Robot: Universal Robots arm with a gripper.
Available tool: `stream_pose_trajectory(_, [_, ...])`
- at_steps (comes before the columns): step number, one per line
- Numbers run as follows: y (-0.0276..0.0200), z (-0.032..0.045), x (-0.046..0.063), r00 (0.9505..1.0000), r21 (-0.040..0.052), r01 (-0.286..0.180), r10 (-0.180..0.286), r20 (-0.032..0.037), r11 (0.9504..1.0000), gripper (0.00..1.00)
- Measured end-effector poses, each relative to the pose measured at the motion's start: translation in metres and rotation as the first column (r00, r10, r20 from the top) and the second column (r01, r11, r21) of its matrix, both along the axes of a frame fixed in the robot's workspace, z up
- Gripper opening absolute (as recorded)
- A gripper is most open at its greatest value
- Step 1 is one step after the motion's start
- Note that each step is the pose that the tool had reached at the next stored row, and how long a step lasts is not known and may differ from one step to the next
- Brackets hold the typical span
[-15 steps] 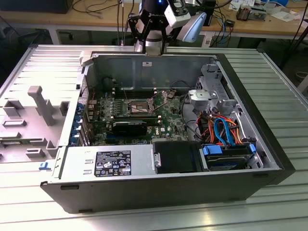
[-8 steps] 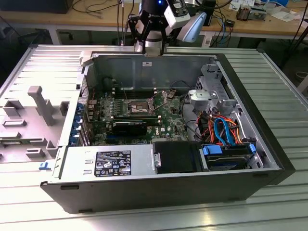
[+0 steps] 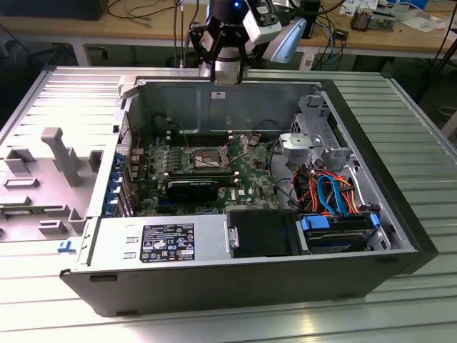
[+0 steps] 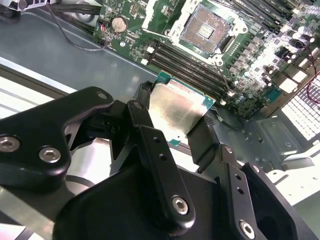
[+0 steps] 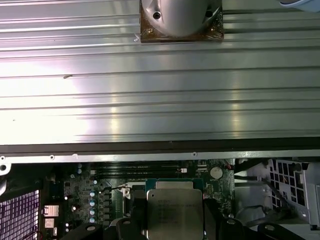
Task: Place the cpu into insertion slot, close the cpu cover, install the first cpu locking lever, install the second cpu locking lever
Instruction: 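Place the cpu into insertion slot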
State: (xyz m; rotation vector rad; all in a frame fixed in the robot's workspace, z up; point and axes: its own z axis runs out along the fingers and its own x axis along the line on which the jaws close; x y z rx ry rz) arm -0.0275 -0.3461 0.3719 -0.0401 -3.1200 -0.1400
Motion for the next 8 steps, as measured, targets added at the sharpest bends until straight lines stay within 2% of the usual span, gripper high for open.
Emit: stream_pose_trajectory(8, [-0.0008, -0.0013, -0.0003, 1.0000, -0.0001, 0.000, 0.000, 0.0000, 1.0000, 0.55])
